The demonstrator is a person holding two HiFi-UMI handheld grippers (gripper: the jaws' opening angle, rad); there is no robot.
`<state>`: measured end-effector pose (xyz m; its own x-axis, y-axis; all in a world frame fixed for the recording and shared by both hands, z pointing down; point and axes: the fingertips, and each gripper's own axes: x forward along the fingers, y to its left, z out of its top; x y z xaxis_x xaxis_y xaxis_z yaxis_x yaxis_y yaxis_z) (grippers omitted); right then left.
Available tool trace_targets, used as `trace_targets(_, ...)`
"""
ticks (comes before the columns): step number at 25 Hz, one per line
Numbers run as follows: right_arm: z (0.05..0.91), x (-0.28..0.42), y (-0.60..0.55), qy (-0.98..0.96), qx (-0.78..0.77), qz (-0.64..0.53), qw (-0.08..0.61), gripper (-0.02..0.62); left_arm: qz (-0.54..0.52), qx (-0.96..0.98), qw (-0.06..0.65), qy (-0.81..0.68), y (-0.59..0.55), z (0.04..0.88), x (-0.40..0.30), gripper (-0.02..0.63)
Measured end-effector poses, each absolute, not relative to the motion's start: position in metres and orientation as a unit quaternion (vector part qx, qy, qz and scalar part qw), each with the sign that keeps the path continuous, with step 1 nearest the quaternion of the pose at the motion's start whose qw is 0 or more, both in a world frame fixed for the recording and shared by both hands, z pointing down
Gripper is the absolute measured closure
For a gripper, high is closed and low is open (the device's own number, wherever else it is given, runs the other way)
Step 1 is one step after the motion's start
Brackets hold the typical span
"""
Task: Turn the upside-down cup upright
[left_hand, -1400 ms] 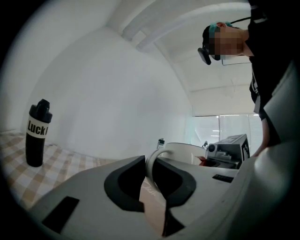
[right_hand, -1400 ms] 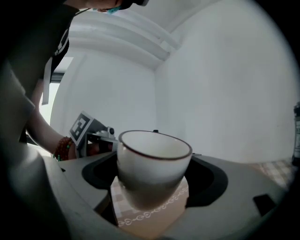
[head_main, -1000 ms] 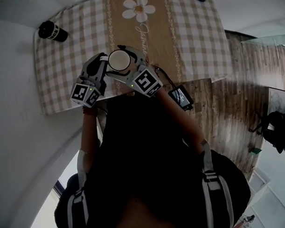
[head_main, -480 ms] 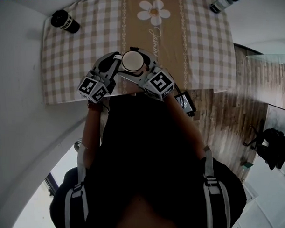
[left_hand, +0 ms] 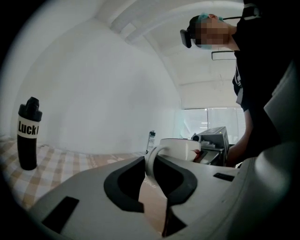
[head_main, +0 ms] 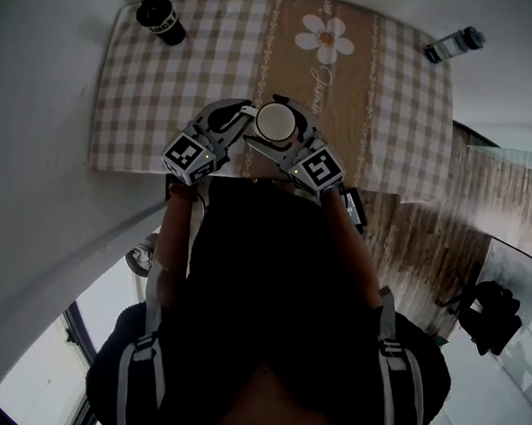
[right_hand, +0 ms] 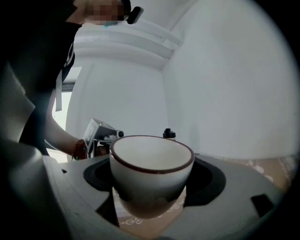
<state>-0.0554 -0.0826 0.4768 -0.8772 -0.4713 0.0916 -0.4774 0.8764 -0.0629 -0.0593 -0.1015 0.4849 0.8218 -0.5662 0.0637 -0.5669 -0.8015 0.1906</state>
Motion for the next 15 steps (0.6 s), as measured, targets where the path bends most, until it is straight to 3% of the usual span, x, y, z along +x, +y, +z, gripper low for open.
trace_targets(8,0.463,-0.058,-0.069,-0.980,0.190,0.057,-0.007,0.178,-0.017,0.963,0.085,-0.254,-0.085,0.465,-0.062,0.549)
trace_targets(15,0.483,-0.044,-0.095,-0.953,0.294,0.059,0.031,0.178,0.019,0.952,0.040,-0.302,-0.102,0.468,-0.064,0.535)
